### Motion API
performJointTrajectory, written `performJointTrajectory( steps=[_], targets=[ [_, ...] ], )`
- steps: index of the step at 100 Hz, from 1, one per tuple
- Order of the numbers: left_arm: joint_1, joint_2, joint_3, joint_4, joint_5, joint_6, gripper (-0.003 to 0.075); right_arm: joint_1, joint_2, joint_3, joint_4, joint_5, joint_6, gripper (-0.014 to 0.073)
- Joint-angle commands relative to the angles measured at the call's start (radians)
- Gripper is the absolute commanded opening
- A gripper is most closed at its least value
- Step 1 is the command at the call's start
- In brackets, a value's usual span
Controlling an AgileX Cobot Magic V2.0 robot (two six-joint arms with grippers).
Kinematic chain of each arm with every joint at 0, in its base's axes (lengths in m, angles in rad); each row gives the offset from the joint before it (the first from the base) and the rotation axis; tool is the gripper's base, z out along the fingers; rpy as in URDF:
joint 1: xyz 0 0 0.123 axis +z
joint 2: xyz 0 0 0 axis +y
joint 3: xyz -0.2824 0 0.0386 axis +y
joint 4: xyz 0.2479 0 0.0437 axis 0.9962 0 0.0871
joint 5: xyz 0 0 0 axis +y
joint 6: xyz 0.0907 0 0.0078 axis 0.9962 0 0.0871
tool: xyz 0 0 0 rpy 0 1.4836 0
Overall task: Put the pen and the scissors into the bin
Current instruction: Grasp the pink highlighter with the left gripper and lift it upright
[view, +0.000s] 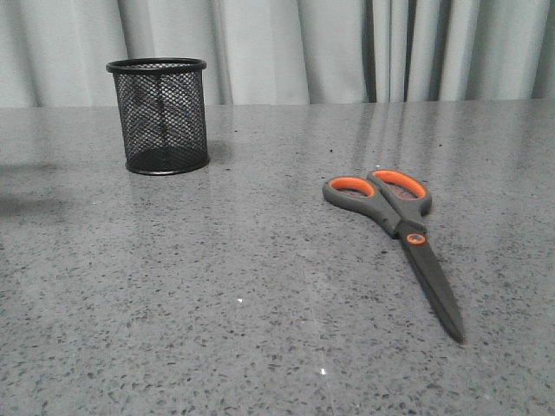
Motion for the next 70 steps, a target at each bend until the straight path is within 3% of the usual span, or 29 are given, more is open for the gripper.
performJointTrajectory(
  steps=[1,23,30,37,45,60,70],
  targets=[
    [0.001,0.008,-0.032,-0.002,-0.032,-0.008,0.0299,-0.005,0.014,-0.036,-0.005,-0.086,-0.005,0.0225],
    [0.001,0.071,-0.032,0.0,-0.027,-0.008,0.0293,-0.005,0.014,-0.036,-0.005,-0.093,-0.005,0.0225],
    [0.001,0.09,-0.032,0.008,-0.017,0.0,0.0258,-0.005,0.014,-0.036,-0.005,-0.098,-0.005,0.0225],
    [0.001,0.104,-0.032,0.015,-0.006,0.024,0.0158,-0.005,0.014,-0.036,-0.005,-0.098,-0.005,0.0225],
    [0.001,0.105,-0.032,0.005,-0.02,0.064,-0.0021,-0.005,0.014,-0.036,-0.005,-0.098,-0.005,0.0225],
    [0.001,0.028,-0.034,-0.119,-0.199,0.119,-0.0019,-0.005,0.014,-0.036,-0.005,-0.098,-0.005,0.0225],
    [-0.008,-0.064,-0.034,-0.321,-0.385,0.282,-0.0019,-0.005,0.014,-0.036,-0.005,-0.091,-0.005,0.0225]
  ],
)
